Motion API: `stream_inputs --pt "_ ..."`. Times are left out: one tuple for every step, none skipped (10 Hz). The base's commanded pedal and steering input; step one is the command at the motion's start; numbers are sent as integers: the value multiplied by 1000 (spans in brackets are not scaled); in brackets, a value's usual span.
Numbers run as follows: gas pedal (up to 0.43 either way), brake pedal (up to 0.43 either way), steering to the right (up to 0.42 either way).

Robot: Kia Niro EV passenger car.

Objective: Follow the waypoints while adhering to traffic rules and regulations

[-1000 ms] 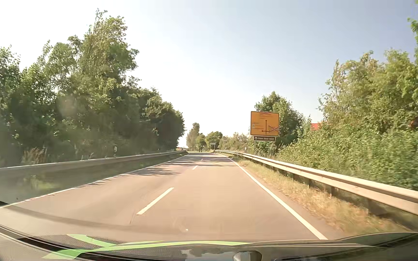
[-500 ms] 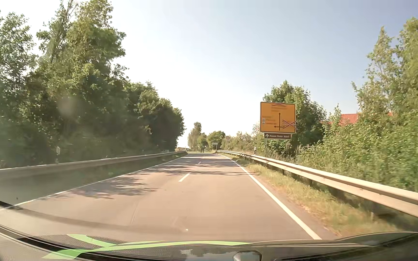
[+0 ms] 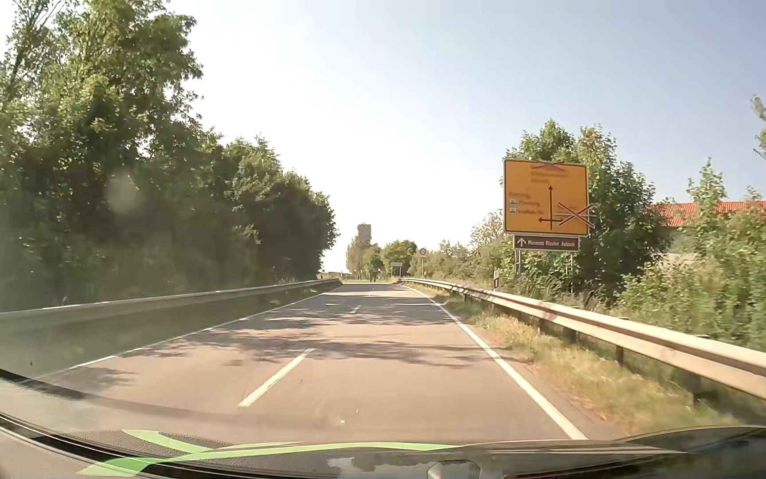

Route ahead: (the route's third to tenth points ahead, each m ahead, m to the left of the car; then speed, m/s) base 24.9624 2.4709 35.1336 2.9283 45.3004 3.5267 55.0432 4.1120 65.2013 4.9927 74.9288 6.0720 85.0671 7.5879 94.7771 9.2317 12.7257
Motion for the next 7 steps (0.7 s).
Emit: stream_inputs --pt "209 0 -8" --pt "209 0 -8" --pt "209 0 -8" --pt "209 0 -7" --pt "209 0 -7" --pt "209 0 -7" --pt "209 0 -7"
